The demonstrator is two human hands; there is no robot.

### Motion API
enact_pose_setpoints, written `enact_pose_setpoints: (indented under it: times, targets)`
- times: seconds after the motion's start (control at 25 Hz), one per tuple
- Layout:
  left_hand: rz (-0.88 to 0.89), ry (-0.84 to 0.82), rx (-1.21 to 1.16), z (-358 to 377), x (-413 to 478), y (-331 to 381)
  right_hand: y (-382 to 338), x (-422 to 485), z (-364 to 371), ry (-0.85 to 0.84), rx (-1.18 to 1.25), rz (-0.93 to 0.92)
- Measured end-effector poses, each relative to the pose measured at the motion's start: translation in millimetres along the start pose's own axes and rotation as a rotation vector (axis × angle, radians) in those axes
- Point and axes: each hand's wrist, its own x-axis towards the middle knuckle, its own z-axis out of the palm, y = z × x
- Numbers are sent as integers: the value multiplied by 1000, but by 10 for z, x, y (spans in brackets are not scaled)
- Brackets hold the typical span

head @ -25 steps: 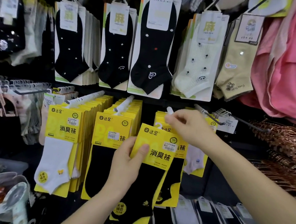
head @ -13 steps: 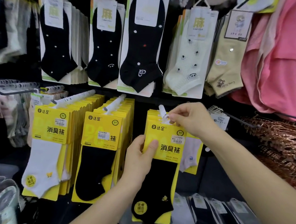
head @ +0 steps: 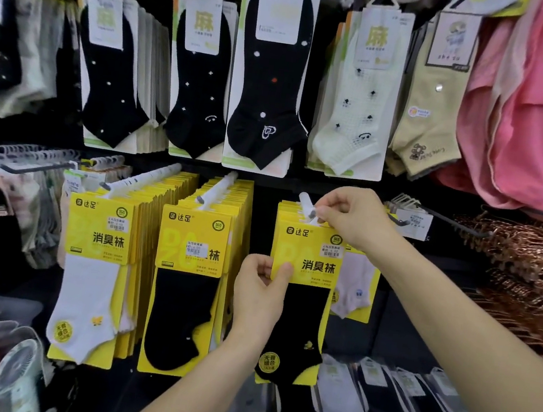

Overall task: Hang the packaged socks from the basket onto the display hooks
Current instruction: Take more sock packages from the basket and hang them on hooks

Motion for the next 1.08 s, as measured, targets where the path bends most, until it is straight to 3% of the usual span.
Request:
enact_pose_setpoints:
  times: [0.16,0.36,0.52,0.72,1.08]
  targets:
    - [-38,6,43,-8,30,-14,19,-13,57,-3,57,37]
    - [125,-85,35,51,116,203,310,-312,224,154,-35,-3]
    - [101,-225,-41,195,284,360,480,-534,503,49,321,116]
    - [117,-270,-10,188,233,-64,654,-391,644,8,529,132]
    - [140,-292,-46,338,636,-232,795,2,758,29,555,94]
